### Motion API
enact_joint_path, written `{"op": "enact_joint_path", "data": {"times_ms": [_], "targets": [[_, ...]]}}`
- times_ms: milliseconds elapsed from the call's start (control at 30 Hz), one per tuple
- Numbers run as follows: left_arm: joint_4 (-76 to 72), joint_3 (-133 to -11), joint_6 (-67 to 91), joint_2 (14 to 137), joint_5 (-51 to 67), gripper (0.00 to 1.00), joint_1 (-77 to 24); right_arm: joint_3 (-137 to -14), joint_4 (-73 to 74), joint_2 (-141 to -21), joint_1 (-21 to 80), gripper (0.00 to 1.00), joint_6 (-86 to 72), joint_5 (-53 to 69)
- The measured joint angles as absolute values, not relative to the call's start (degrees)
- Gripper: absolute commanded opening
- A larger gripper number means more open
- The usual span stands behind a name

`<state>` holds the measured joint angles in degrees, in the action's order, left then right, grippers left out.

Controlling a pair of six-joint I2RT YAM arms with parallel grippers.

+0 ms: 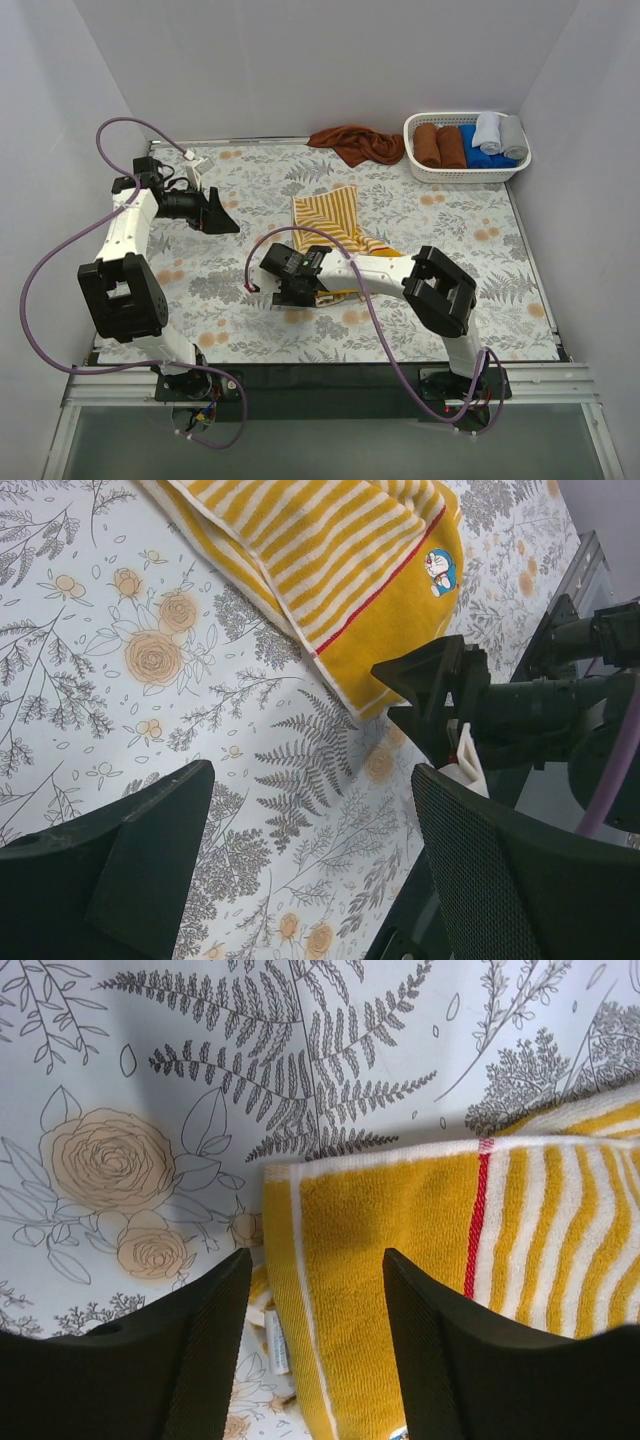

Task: Roll the towels
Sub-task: Flatten the towel

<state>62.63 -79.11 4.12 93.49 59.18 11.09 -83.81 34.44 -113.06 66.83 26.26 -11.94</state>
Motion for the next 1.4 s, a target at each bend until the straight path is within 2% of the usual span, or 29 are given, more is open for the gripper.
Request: {"op": "enact_joint_path", "data": {"times_ms": [67,167,267,300,367,600,800,967,1167,1267,1367,1400], "targets": [[62.87,-79.07,3.75,93.49,59.37,0.75,11.31,-84.55,34.35,-114.45,66.89,0.5,26.35,-12.27],[63.2,-79.09,3.22,93.49,59.88,0.75,11.81,-84.77,34.26,-115.77,66.89,0.41,26.85,-12.4],[63.83,-79.09,2.72,93.49,60.45,0.75,12.34,-84.82,34.24,-116.46,66.89,0.2,27.55,-12.51],[63.99,-79.09,2.59,93.49,60.51,0.75,12.43,-84.93,34.26,-116.66,66.89,0.1,27.79,-12.58],[64.29,-79.09,2.37,93.49,60.77,0.75,12.71,-85.23,34.39,-116.81,66.89,0.01,27.88,-12.78],[64.18,-79.09,2.17,93.49,62.02,0.75,13.02,-86.98,34.72,-114.5,66.74,0.01,28.93,-14.63],[59.16,-75.94,5.37,92.36,61.98,0.71,13.02,-87.85,35.18,-104.42,62.06,0.01,28.97,-14.44],[52.95,-71.64,9.47,90.21,59.16,0.63,11.4,-88.84,34.89,-93.86,50.11,0.01,28.05,-12.34],[46.44,-70.81,11.07,89.67,51.83,0.57,-1.3,-83.99,34.13,-83.44,35.31,0.01,26.44,-9.21],[43.18,-70.65,11.94,89.91,47.79,0.55,-8.84,-78.98,34.76,-80.14,29.8,0.01,25.78,-6.76],[39.48,-70.74,13.47,91.81,45.43,0.54,-11.94,-75.72,35.68,-78.63,23.9,0.01,25.36,-3.97],[38.48,-71.07,14.22,93.23,44.82,0.57,-12.1,-74.91,36.1,-78.11,21.37,0.01,25.32,-2.68]]}}
